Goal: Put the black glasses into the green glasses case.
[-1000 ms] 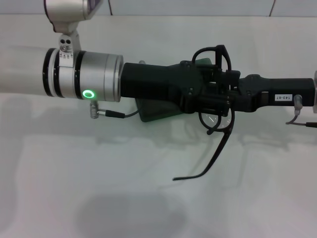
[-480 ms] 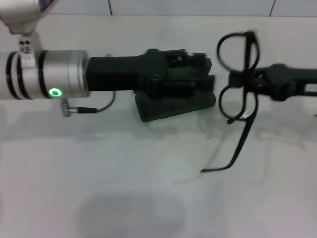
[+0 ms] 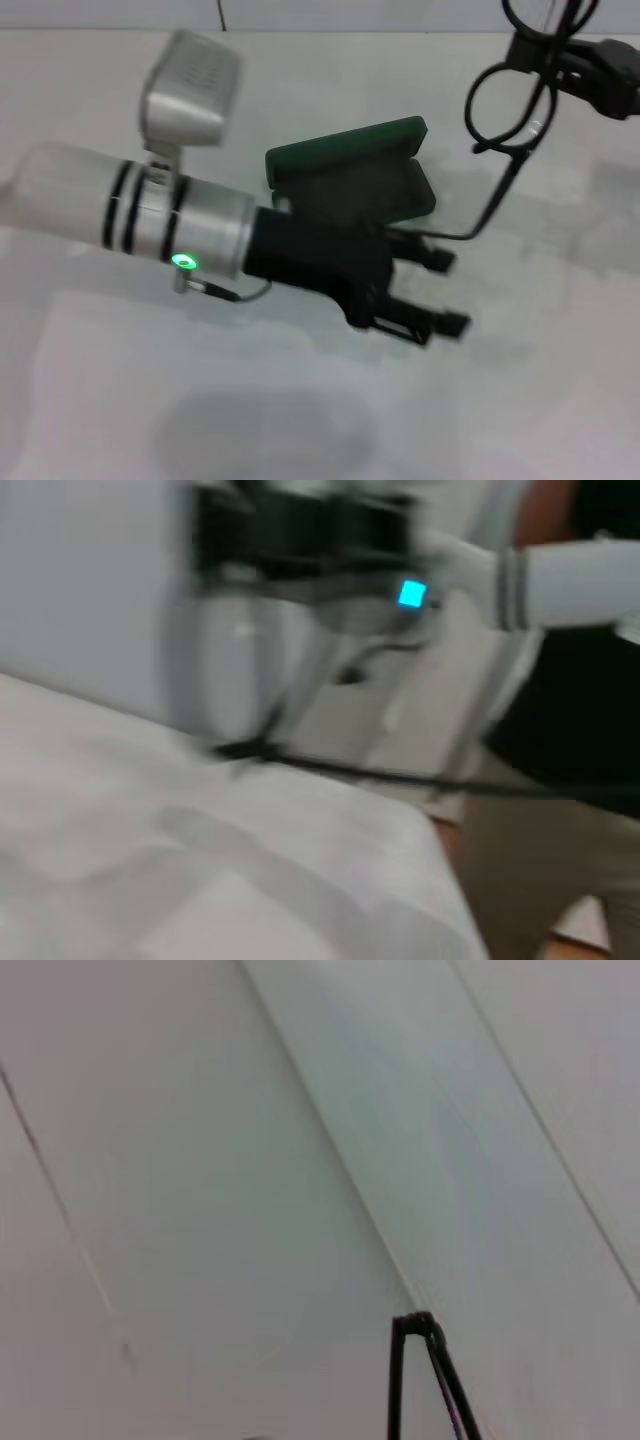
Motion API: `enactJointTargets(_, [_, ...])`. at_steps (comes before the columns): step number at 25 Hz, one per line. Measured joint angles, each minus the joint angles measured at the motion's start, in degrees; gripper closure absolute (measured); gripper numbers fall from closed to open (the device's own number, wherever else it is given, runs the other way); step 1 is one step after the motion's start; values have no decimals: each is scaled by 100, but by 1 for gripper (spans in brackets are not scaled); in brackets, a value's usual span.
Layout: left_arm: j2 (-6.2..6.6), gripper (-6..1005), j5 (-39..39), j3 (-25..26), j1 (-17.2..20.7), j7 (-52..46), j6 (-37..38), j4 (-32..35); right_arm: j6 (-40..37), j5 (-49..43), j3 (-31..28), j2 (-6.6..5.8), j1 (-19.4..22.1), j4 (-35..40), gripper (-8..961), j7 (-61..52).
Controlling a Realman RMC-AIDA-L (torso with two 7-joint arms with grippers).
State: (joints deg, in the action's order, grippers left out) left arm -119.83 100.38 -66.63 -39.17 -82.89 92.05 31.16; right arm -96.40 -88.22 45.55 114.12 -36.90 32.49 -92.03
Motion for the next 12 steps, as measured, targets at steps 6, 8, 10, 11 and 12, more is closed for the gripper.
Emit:
enactJointTargets(6, [3, 202, -768, -708, -134, 41, 175, 113, 742, -45, 353, 142, -46, -123, 845, 250])
enactJointTargets(8, [25, 202, -980, -686, -106, 89, 354, 183, 897, -45, 527, 145, -59, -192, 844, 264])
enactJointTargets(10, [67, 202, -1188, -670, -67, 133, 479, 209, 1047, -54, 724, 148, -81, -262, 844, 273])
enactJointTargets(11, [92, 202, -1279, -667, -47, 144, 512, 211, 1115, -54, 828, 149, -85, -285, 844, 281])
enactJointTargets(12, [118, 202, -1370, -666, -21, 148, 532, 212, 1151, -55, 915, 149, -85, -299, 844, 285])
